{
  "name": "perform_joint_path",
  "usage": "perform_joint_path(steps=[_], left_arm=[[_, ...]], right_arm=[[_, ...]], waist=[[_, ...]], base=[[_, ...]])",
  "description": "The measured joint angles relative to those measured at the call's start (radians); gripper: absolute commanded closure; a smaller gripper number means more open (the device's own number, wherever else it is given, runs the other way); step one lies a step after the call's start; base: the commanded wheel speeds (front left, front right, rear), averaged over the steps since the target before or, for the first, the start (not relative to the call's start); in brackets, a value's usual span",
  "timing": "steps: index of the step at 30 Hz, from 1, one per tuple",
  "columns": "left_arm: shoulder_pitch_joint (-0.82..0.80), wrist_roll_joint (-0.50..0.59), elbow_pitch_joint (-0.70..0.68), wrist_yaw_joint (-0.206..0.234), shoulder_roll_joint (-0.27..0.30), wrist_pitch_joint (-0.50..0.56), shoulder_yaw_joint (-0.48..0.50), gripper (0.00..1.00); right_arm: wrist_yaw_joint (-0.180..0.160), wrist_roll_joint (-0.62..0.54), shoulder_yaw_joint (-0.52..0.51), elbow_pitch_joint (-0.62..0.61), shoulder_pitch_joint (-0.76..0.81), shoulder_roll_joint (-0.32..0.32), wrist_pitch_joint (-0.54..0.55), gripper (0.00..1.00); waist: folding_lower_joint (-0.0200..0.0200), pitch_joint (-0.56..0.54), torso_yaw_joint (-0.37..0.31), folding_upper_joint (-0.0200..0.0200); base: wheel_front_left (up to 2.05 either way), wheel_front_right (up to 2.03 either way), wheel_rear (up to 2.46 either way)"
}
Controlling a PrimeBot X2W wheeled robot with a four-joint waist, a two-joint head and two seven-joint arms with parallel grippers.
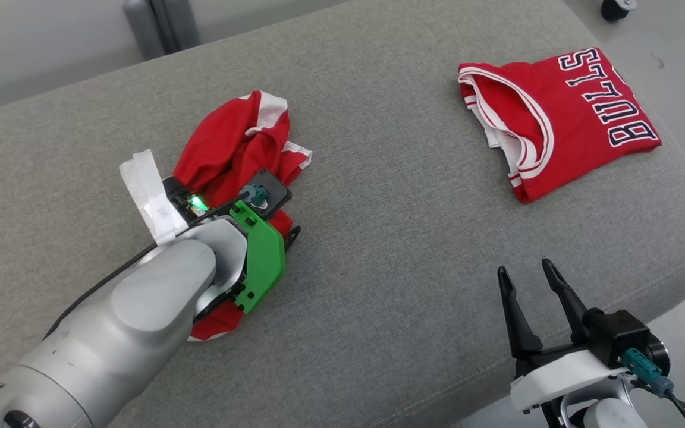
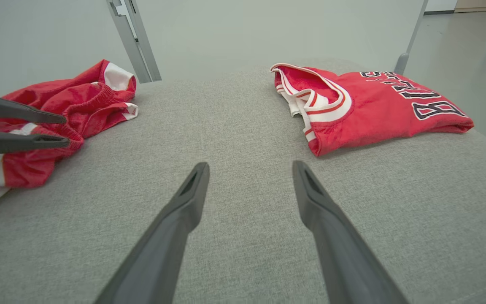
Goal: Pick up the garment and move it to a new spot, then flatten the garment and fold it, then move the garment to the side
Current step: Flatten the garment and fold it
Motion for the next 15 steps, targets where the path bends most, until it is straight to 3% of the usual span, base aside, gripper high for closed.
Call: perform_joint_path(steps=[7, 15], left_arm=[[0.002, -0.049, 0.056, 0.000, 0.005, 0.070, -0.037, 0.00], [0.011, -0.062, -0.040, 0.000, 0.045, 0.175, -0.043, 0.00]], right_arm=[[0.000, 0.009, -0.002, 0.005, -0.007, 0.001, 0.000, 0.00], [0.000, 0.001, -0.025, 0.010, 0.009, 0.001, 0.000, 0.00]], waist=[[0.0000, 0.013, -0.019, 0.0000], [0.0000, -0.015, 0.017, 0.0000]], base=[[0.00, 0.00, 0.00], [0.00, 0.00, 0.00]])
